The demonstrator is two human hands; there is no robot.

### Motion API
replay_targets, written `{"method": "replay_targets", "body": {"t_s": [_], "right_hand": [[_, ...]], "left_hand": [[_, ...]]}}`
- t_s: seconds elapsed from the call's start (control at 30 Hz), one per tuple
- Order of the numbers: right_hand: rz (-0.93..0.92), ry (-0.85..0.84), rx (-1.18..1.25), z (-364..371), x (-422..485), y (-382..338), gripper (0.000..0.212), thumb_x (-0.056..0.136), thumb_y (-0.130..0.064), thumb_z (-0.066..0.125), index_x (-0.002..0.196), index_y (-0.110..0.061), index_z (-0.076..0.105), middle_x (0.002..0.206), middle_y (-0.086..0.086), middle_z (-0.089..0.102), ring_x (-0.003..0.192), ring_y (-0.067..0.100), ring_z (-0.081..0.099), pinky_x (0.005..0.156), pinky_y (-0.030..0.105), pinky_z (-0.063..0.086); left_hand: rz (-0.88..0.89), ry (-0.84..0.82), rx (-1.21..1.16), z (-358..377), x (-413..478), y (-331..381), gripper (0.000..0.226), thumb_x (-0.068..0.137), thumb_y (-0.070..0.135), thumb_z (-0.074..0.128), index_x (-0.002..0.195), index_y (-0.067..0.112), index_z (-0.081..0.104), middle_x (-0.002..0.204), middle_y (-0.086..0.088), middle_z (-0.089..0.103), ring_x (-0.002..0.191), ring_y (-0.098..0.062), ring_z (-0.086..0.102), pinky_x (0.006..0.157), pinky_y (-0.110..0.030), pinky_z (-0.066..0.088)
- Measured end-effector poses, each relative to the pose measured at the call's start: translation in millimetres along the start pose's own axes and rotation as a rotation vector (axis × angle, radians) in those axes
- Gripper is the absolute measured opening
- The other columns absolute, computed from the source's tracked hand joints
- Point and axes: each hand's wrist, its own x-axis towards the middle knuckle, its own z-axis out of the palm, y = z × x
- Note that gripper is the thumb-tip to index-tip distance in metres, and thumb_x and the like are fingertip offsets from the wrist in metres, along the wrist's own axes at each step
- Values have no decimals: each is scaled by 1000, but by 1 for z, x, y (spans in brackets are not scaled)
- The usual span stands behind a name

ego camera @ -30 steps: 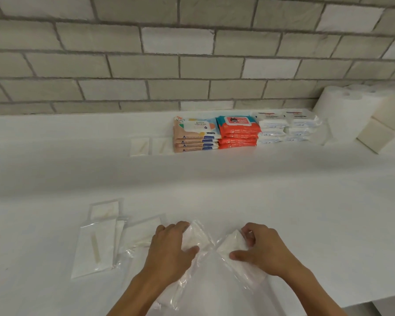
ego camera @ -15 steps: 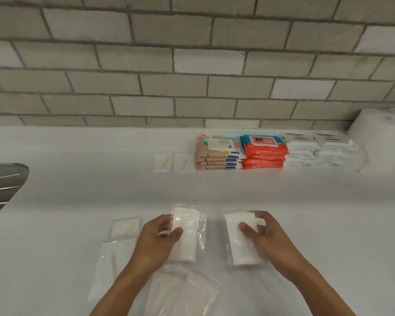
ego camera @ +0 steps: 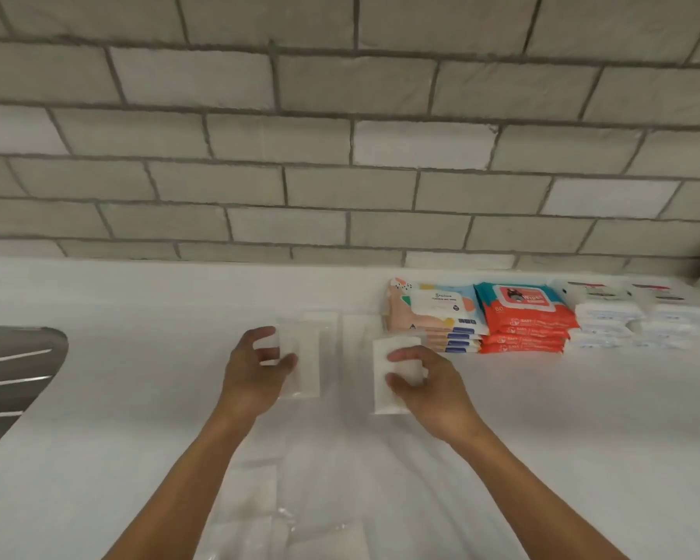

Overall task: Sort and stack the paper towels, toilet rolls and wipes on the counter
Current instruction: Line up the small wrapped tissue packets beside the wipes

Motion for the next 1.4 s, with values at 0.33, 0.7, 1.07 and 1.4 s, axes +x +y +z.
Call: {"method": "replay_targets", "body": {"t_s": [0.33,0.7,1.07,1.4], "right_hand": [[-42,-25,-297,56,103,-14,46,91,-6,62,134,-14,48,124,4,48,115,16,46,74,7,34],[2,10,-584,86,142,6,53,90,-18,64,138,-17,41,137,10,37,136,27,30,107,32,39],[-298,-39,-780,92,100,13,49,89,-15,64,136,-16,52,151,14,34,142,36,29,116,40,26],[-210,-84,-786,87,101,25,43,96,0,47,138,-12,48,148,9,34,138,29,30,104,33,38]], "left_hand": [[1,-41,148,38,94,0,51,84,15,75,129,16,50,101,-5,65,92,-23,62,60,-22,47],[5,-80,339,61,127,-17,53,90,14,67,136,9,42,118,-10,63,96,-23,58,83,-29,49],[256,-147,569,50,101,-48,77,83,47,70,148,23,34,147,3,40,136,-20,32,113,-28,22],[438,-157,602,58,94,-60,43,86,30,73,128,29,64,137,-3,48,126,-26,38,107,-32,36]]}}
